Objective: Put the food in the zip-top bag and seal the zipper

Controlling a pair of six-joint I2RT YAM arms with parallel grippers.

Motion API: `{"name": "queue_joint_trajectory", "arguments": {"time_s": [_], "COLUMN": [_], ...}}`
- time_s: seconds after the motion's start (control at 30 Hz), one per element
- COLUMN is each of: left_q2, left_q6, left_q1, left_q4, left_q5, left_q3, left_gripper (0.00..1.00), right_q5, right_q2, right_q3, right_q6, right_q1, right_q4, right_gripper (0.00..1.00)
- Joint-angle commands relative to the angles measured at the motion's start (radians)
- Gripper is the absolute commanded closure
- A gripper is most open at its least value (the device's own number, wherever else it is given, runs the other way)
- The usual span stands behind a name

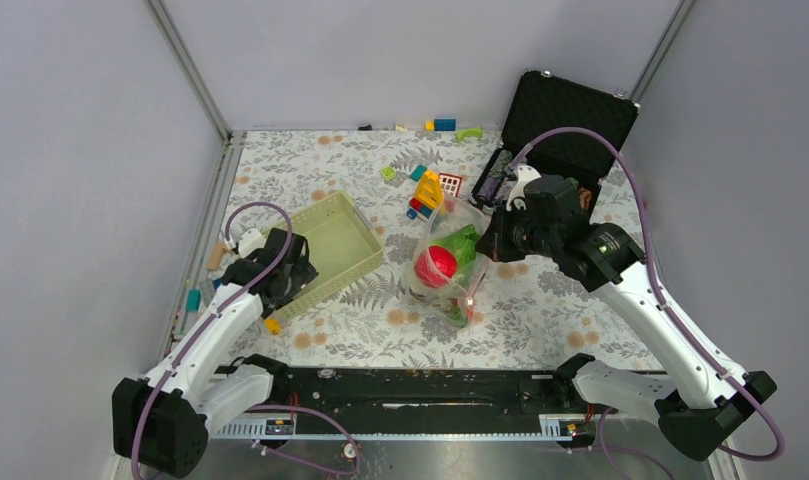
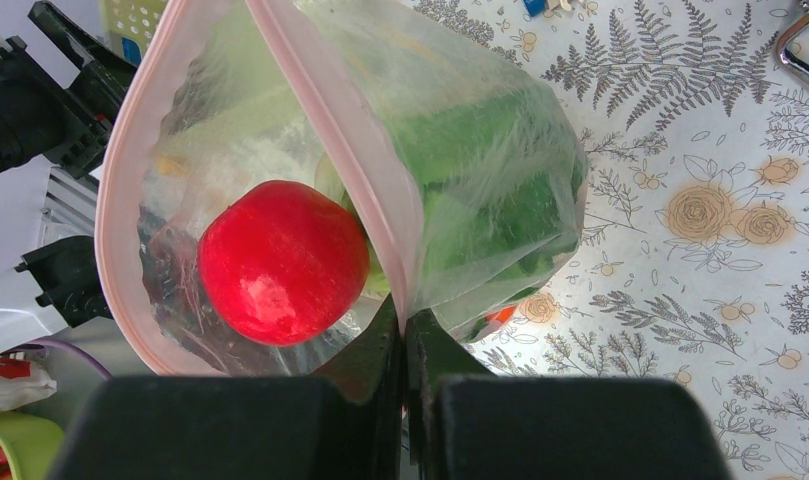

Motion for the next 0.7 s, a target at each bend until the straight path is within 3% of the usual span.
{"name": "queue_joint_trajectory", "arguments": {"time_s": [0.0,0.2,0.43,0.67], "left_q2": [-0.038,-0.031,0.003,0.045], "left_q6": [0.017,0.046,0.024,0.006], "left_q1": [0.006,0.006,0.007,0.007], "left_q4": [-0.024,-0.061,0.018,-0.038], "left_q5": [0.01,-0.019,0.02,-0.005], "left_q3": [0.061,0.086,0.032,0.03], "left_gripper": [0.01,0.01,0.01,0.01], "right_q5": [-0.02,-0.024,-0.028,-0.03], "right_q2": [0.003,0.007,0.008,0.014], "right_q3": [0.007,0.007,0.006,0.009], "right_q6": [-0.019,-0.021,-0.019,-0.021], "right_q1": [0.002,0.002,0.003,0.002], "right_q4": [0.027,0.027,0.025,0.026], "right_gripper": [1.0,1.0,1.0,1.0]}}
